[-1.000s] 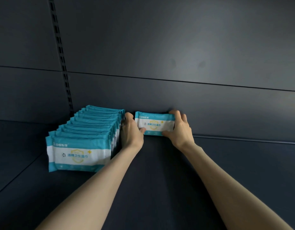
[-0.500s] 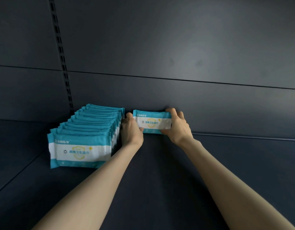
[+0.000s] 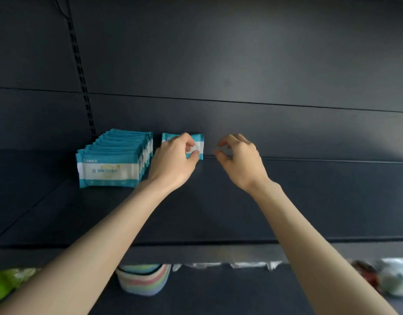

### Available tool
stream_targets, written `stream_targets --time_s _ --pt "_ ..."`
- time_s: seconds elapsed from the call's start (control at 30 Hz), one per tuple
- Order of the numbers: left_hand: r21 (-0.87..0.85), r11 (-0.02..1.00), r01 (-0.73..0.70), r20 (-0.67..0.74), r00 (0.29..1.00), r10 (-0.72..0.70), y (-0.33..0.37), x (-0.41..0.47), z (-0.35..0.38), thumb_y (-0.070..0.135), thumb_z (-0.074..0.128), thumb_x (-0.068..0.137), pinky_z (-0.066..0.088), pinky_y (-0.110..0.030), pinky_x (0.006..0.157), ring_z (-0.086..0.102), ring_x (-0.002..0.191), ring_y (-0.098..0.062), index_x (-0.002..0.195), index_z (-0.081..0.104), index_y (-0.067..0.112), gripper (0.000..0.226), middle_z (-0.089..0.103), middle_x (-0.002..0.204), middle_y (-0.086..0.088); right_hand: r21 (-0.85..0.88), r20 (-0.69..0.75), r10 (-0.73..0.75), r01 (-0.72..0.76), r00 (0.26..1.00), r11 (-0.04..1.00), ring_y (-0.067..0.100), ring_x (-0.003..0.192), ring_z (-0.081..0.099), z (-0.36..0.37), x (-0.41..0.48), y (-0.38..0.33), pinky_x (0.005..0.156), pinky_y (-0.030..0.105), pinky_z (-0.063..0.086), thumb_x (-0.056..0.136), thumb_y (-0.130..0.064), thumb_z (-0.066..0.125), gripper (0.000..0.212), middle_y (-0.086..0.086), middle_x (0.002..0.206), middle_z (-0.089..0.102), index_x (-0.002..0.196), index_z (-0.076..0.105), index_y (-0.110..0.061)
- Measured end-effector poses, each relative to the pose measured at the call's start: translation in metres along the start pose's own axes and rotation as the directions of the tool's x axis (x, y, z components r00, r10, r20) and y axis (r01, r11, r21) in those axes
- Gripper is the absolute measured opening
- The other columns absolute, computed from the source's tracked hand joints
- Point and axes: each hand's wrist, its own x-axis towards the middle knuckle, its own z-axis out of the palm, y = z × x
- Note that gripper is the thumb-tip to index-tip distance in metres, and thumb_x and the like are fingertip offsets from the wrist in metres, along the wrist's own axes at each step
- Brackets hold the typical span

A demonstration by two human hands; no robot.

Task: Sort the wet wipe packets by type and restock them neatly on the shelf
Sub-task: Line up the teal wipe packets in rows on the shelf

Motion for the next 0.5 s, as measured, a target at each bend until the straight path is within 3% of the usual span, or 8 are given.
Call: stream_targets --time_s 0.1,0.2,0.37,0.5 --pt "-0.042 0.995 -0.089 -0.016 0.996 0.089 0.03 -0.061 -0.006 0.023 0.062 0.089 0.052 -0.034 0.076 0.063 0.077 -0.011 0.099 0.063 0.016 0.012 0.063 0.082 0.01 0.039 -0.06 -0.062 0.064 0.996 0.997 0.027 0.095 0.059 -0.021 -0.06 0.011 0.078 0.041 0.05 0.094 -0.026 0.056 0.021 0.004 0.107 0.061 0.108 0.063 -0.012" --pt "-0.08 0.989 -0.125 -0.046 0.992 0.121 0.05 -0.131 0.006 0.02 0.064 0.088 0.054 -0.034 0.07 0.064 0.071 -0.008 0.094 0.064 0.014 0.009 0.065 0.077 0.01 0.107 -0.092 -0.112 0.122 0.989 0.987 0.028 0.088 0.063 -0.032 -0.128 0.033 0.072 0.044 0.052 0.091 -0.024 0.056 0.019 0.005 0.098 0.064 0.1 0.065 -0.01" --pt "-0.141 0.989 0.037 -0.007 0.999 -0.039 0.056 -0.254 0.057 0.016 0.064 0.088 0.054 -0.039 0.067 0.065 0.072 -0.011 0.092 0.064 0.014 0.005 0.067 0.077 0.005 0.173 -0.001 -0.154 0.151 0.988 0.973 0.029 0.086 0.062 -0.03 -0.242 0.073 0.065 0.037 0.052 0.089 -0.021 0.052 0.021 0.005 0.097 0.065 0.095 0.066 -0.007" --pt "-0.094 0.979 0.18 0.082 0.982 -0.172 0.042 -0.336 0.102 0.015 0.064 0.087 0.055 -0.038 0.063 0.066 0.067 -0.015 0.093 0.064 0.012 0.007 0.067 0.075 0.005 0.251 0.122 -0.069 0.036 0.99 0.967 0.028 0.082 0.063 -0.007 -0.319 0.104 0.064 0.037 0.052 0.087 -0.02 0.05 0.02 0.005 0.091 0.066 0.091 0.066 -0.009"
